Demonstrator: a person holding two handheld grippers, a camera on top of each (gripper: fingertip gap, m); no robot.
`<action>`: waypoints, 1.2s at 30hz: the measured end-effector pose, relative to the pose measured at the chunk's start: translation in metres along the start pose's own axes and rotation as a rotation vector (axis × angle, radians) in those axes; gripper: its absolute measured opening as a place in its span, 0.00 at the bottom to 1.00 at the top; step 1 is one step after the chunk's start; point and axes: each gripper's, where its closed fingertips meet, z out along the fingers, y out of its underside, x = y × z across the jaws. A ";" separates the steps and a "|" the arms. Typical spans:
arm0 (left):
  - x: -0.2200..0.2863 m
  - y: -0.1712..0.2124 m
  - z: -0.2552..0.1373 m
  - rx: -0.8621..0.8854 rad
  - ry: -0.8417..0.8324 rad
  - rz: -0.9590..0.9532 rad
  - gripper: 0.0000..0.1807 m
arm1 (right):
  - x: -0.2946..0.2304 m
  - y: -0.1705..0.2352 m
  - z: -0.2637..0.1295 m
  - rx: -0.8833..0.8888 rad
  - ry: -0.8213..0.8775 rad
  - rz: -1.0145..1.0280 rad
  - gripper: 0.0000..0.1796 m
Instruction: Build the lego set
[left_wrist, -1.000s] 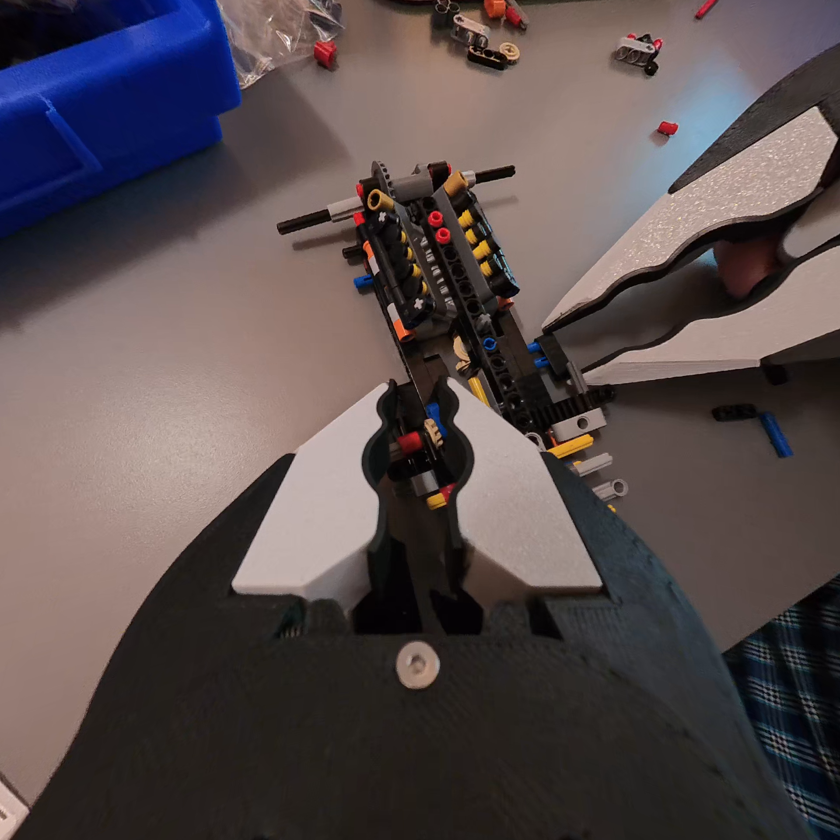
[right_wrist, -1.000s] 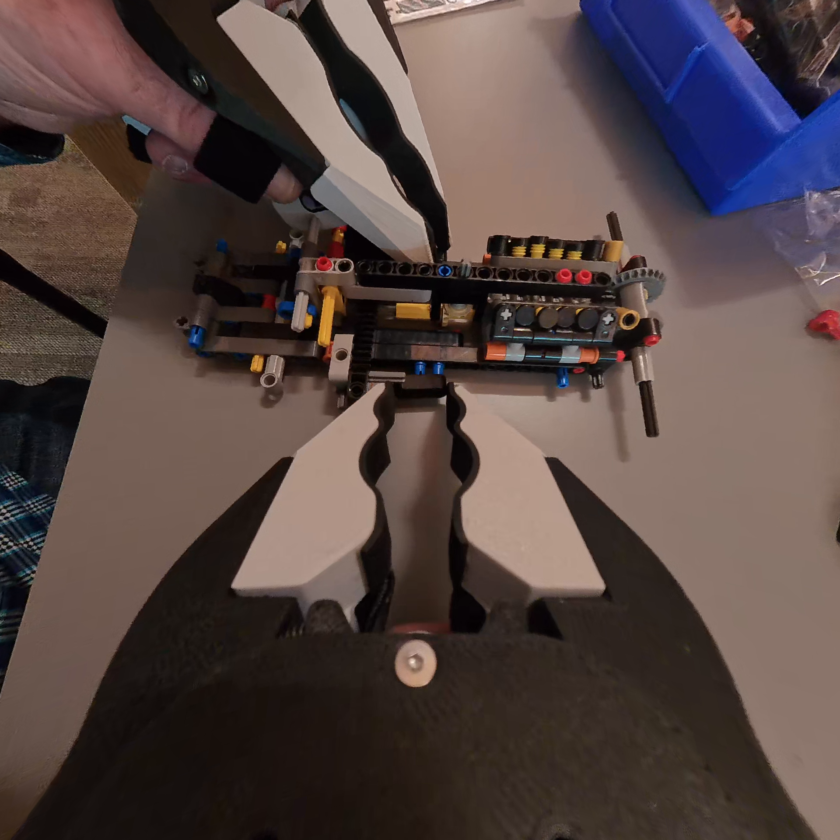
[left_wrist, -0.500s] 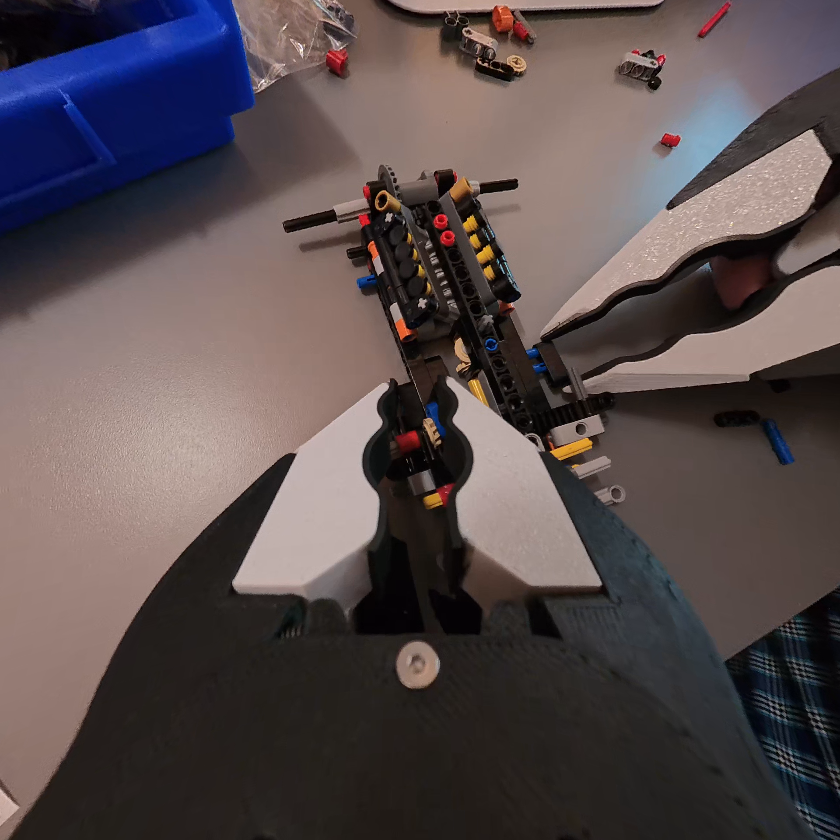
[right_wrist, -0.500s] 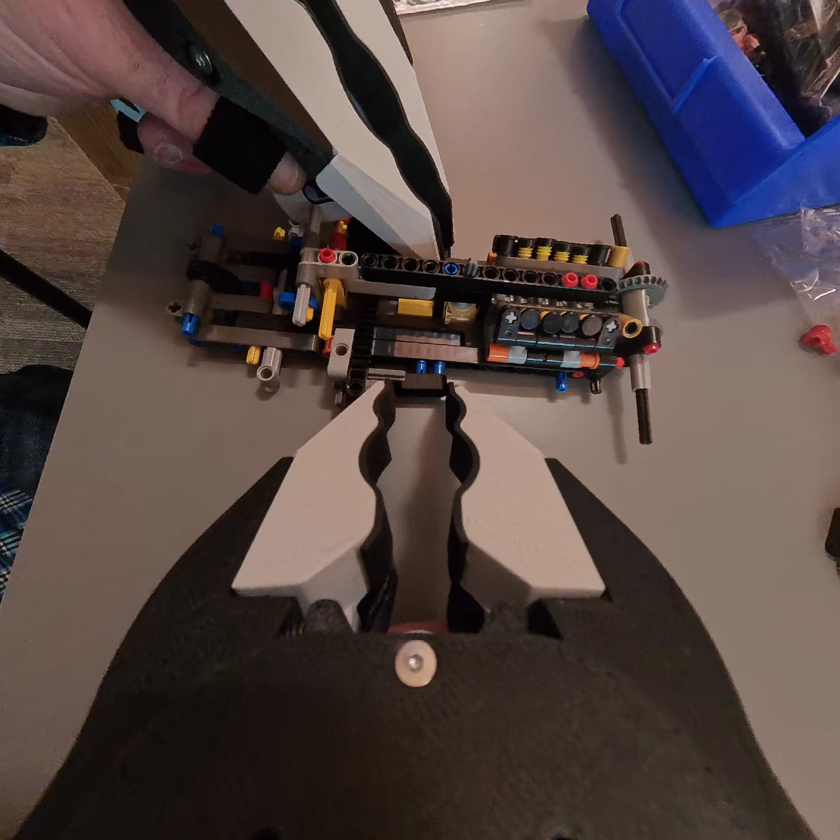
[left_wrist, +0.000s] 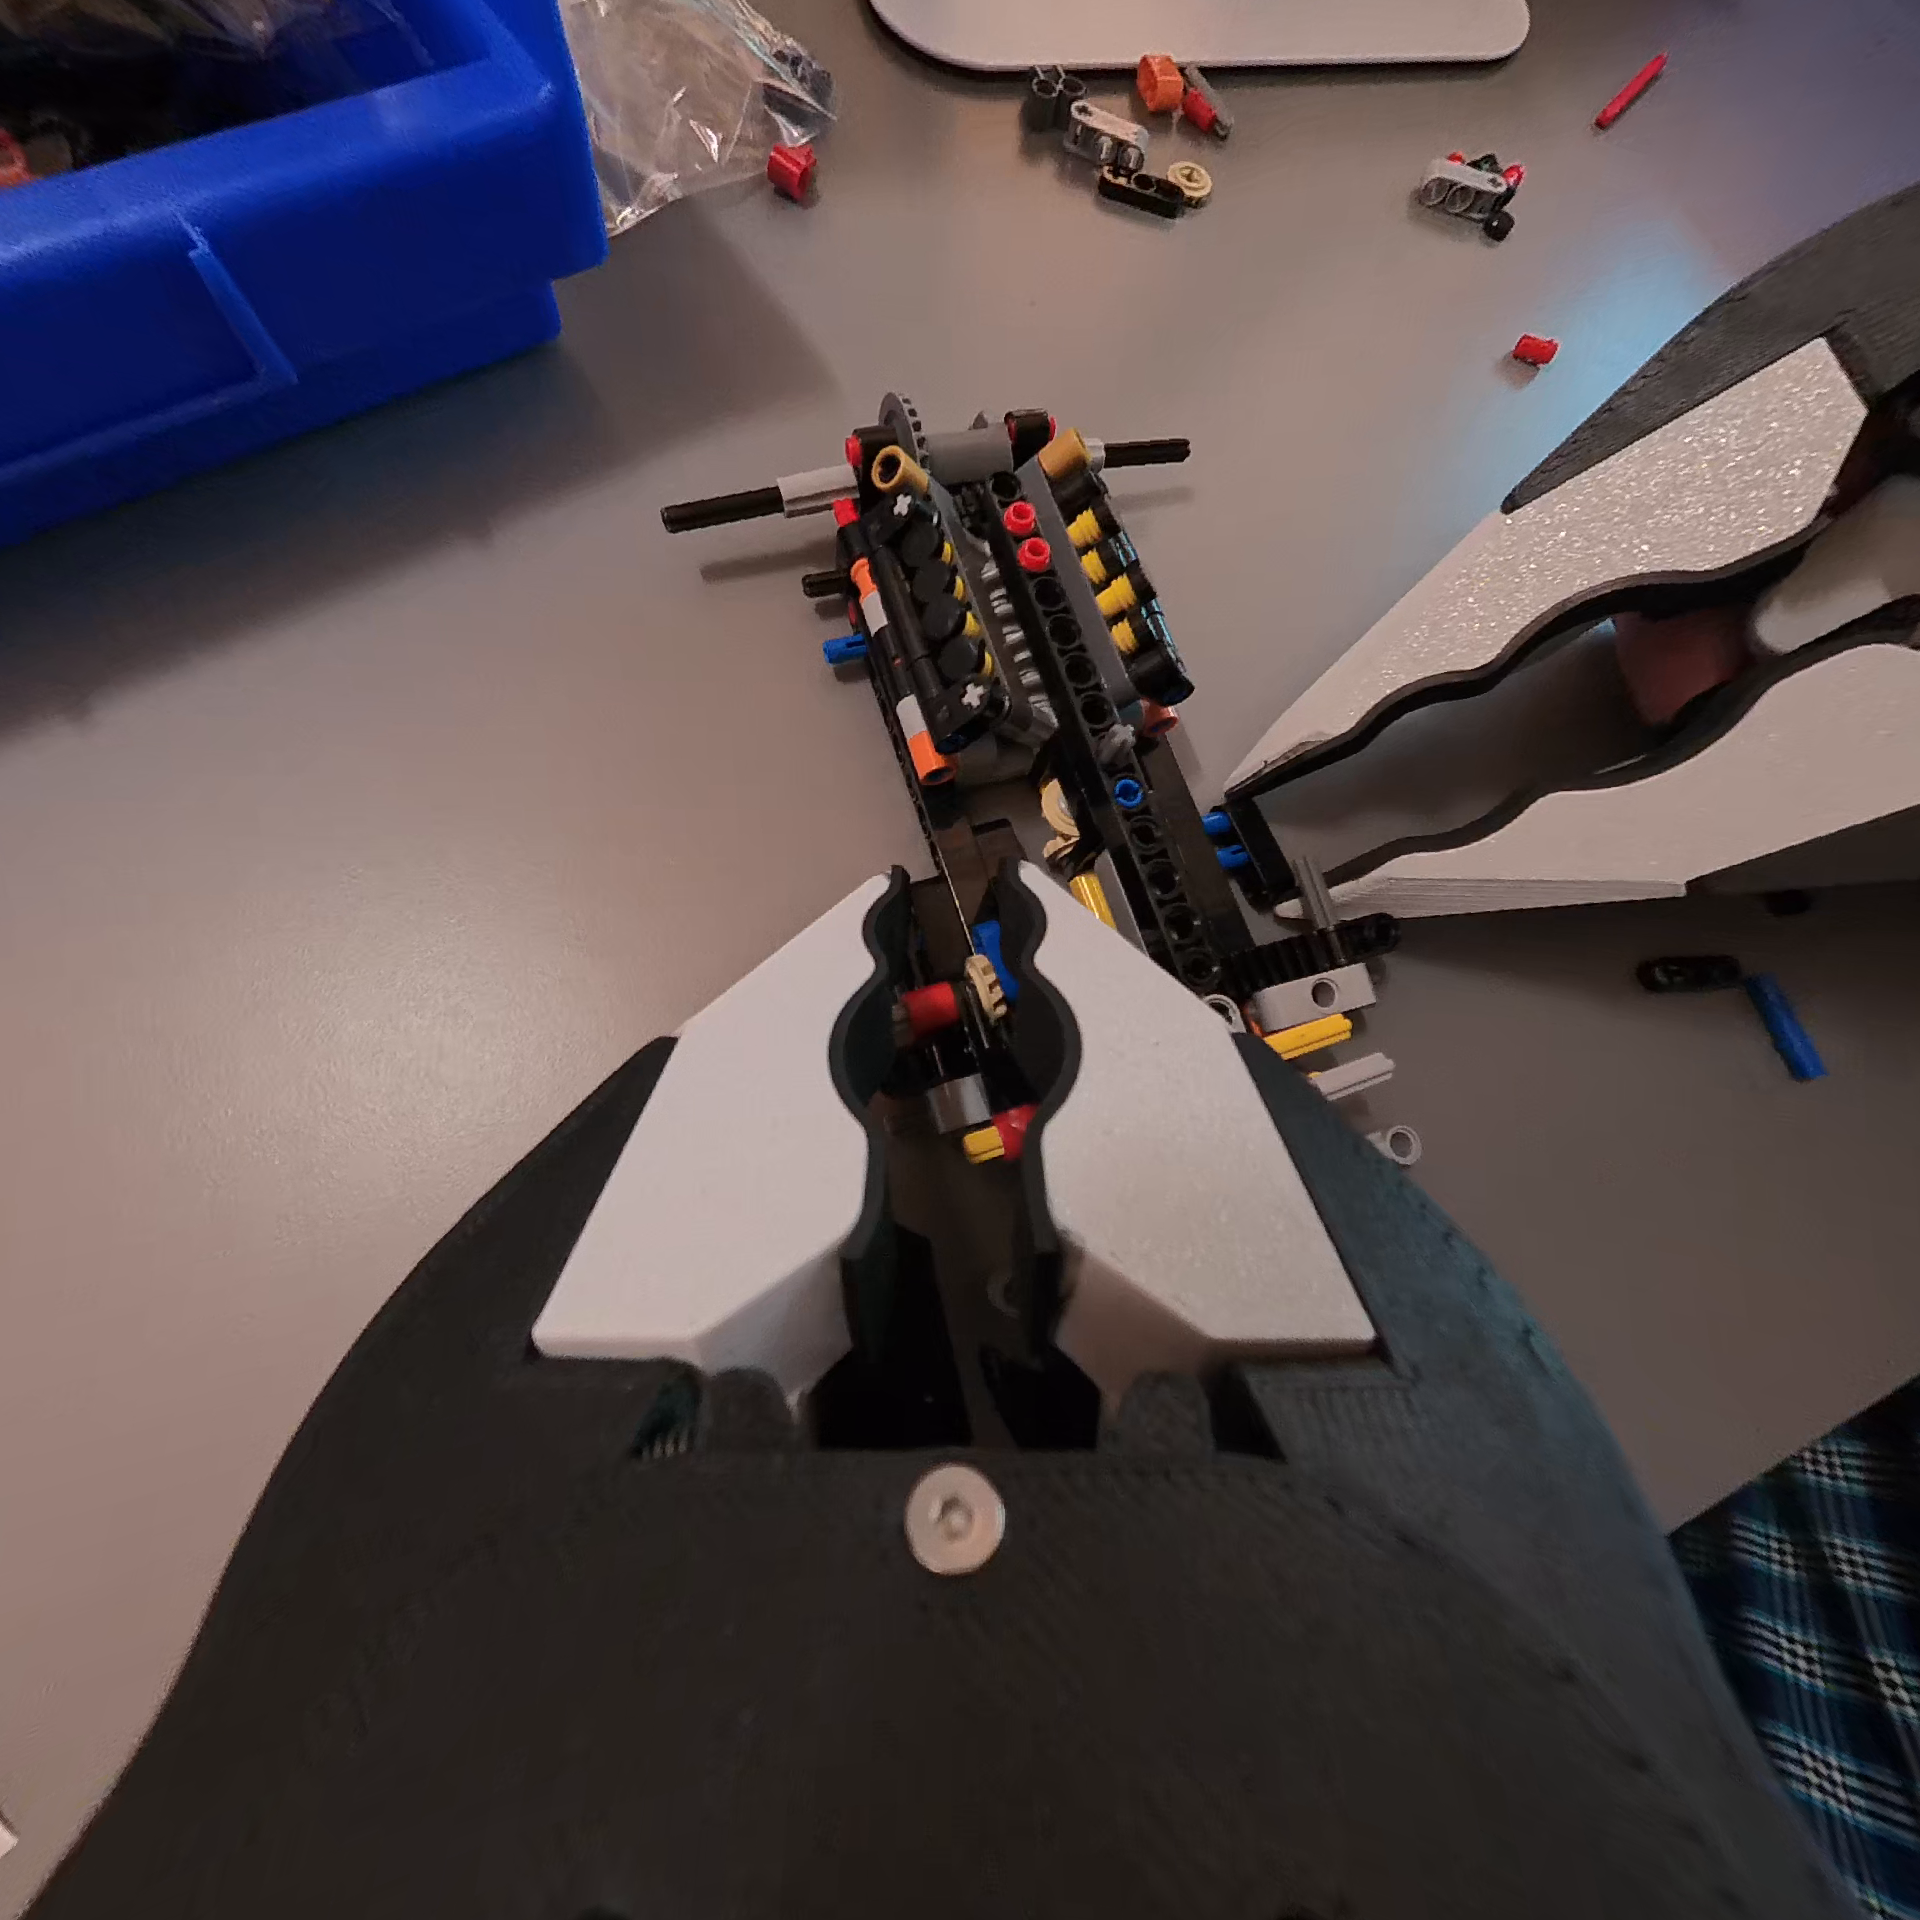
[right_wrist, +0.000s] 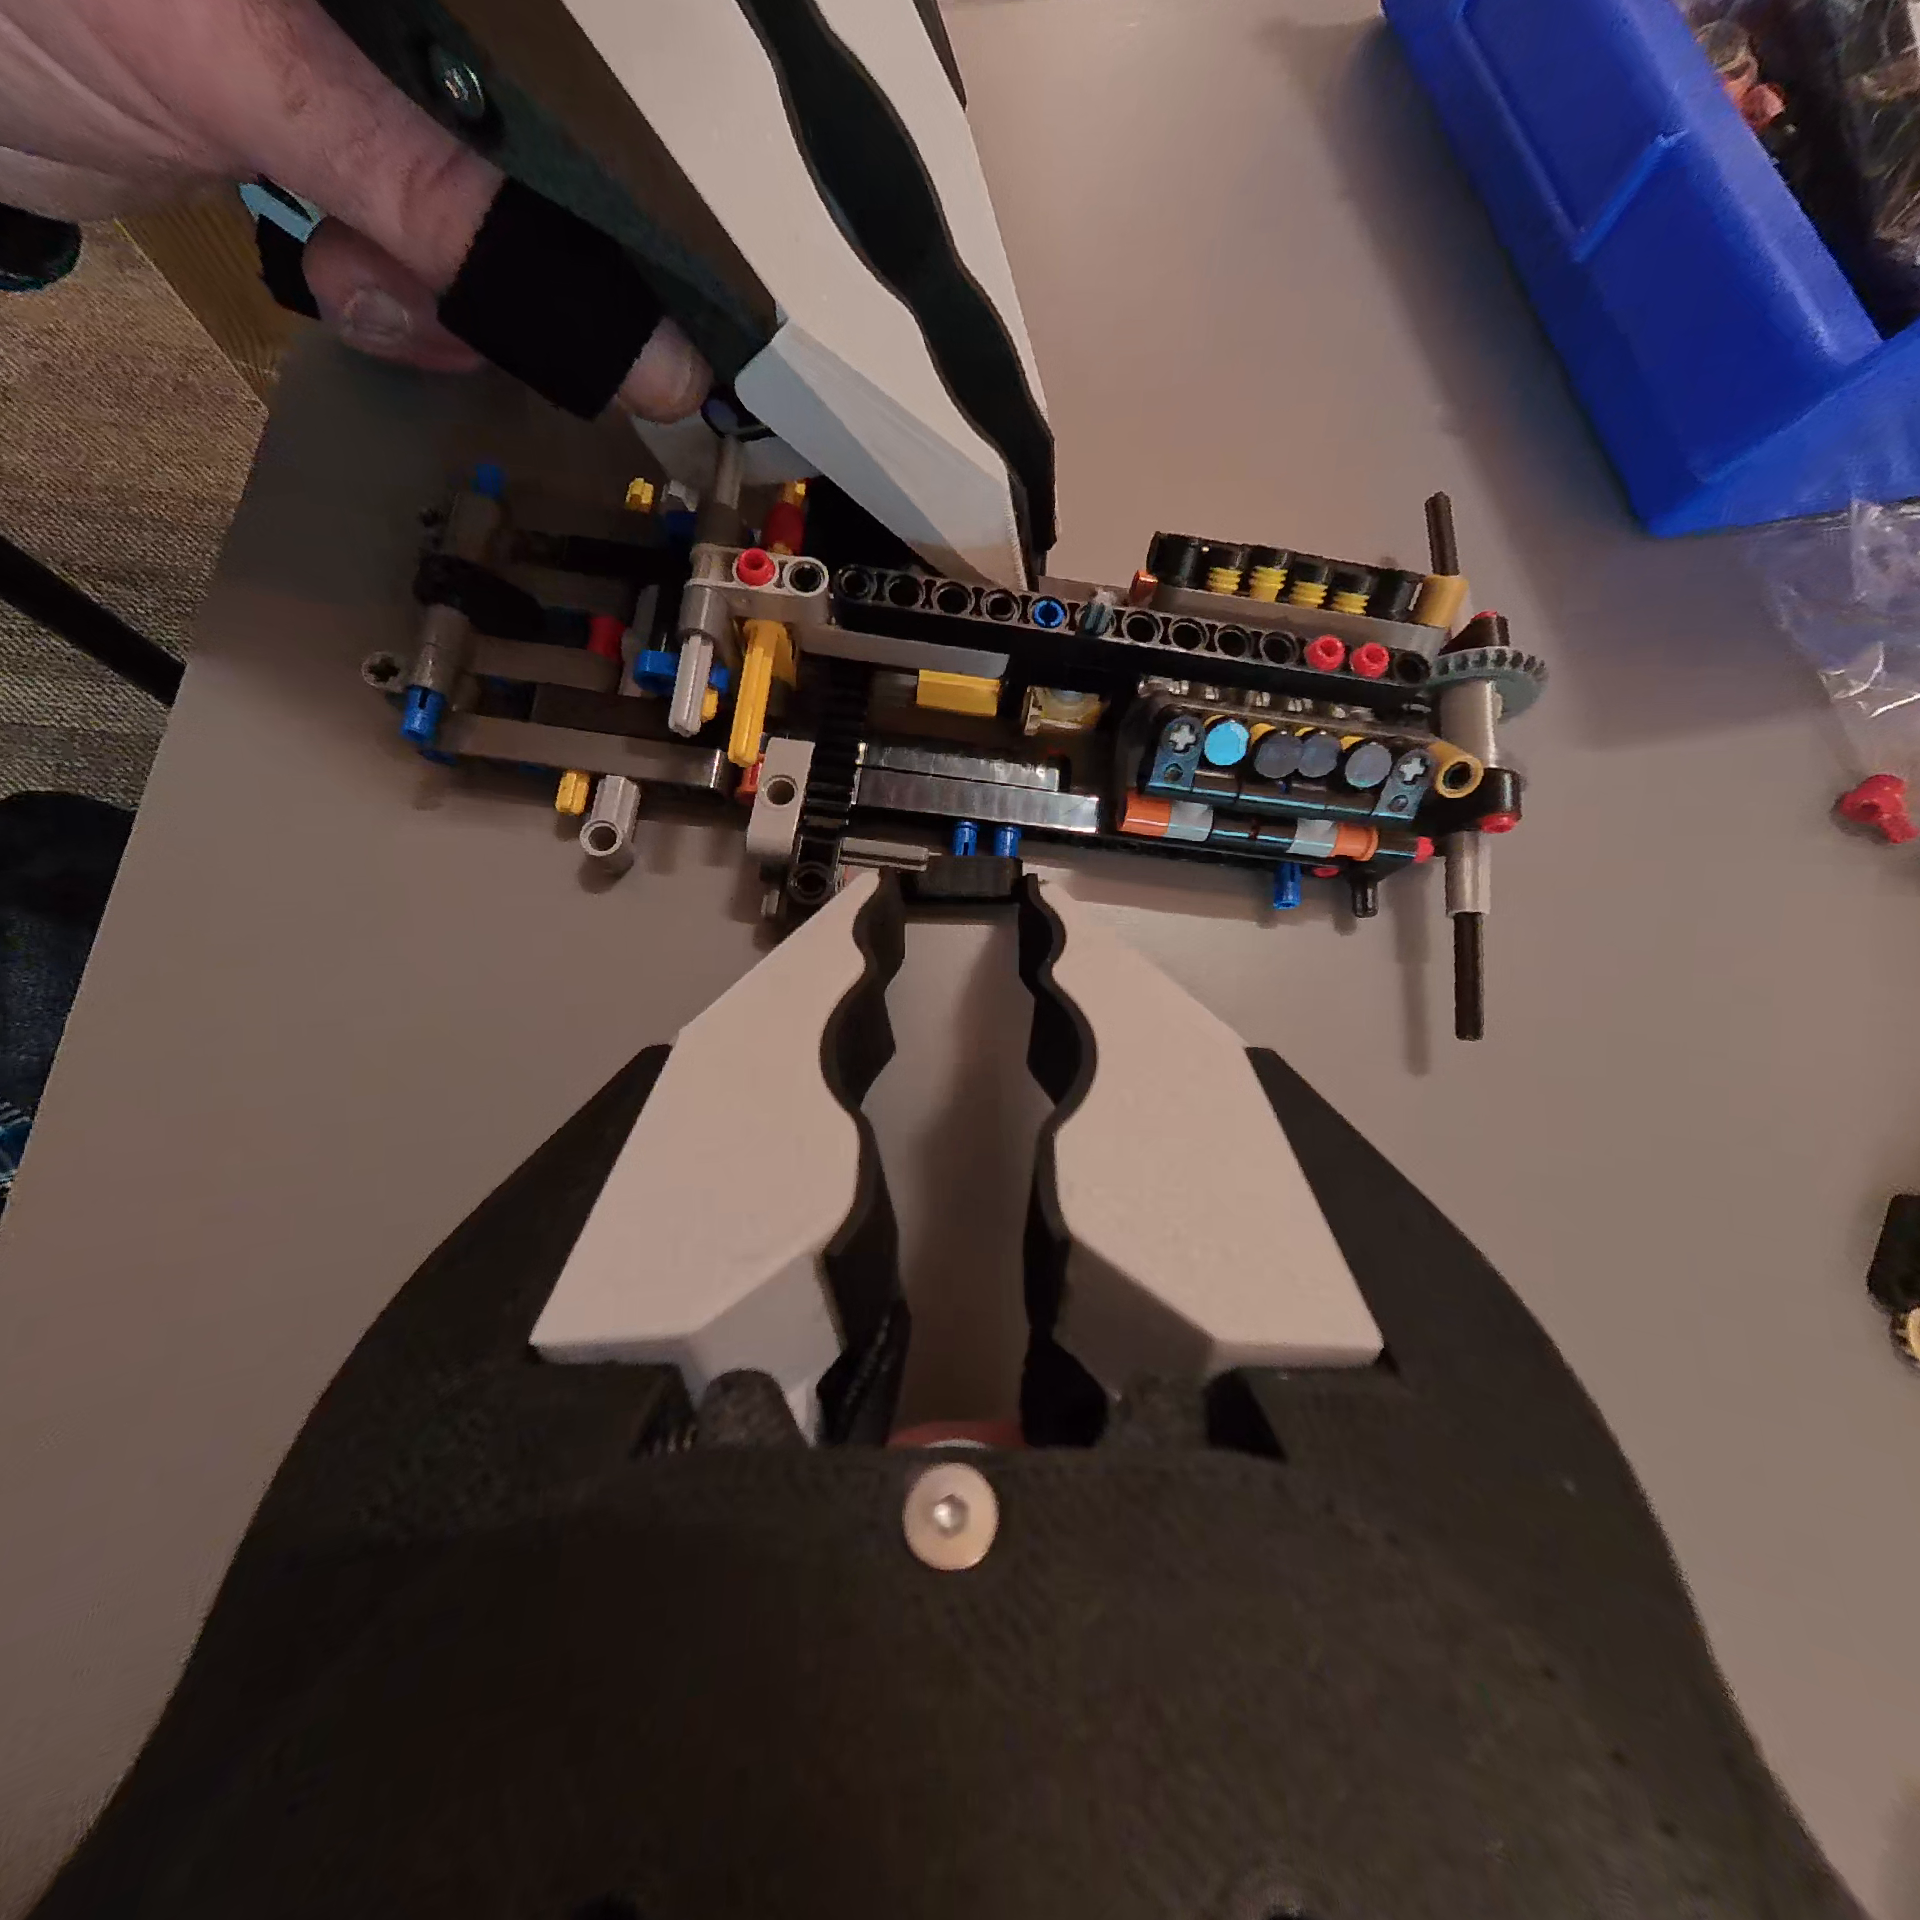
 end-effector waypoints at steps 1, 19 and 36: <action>0.000 0.000 0.000 -0.001 0.002 -0.002 0.08 | 0.000 0.000 0.000 0.001 -0.005 0.000 0.10; -0.002 0.000 0.000 0.014 -0.006 -0.006 0.08 | 0.000 -0.003 0.001 0.019 -0.026 -0.042 0.10; 0.000 -0.001 0.001 0.009 0.035 -0.006 0.08 | 0.010 -0.001 -0.014 0.039 -0.126 -0.107 0.04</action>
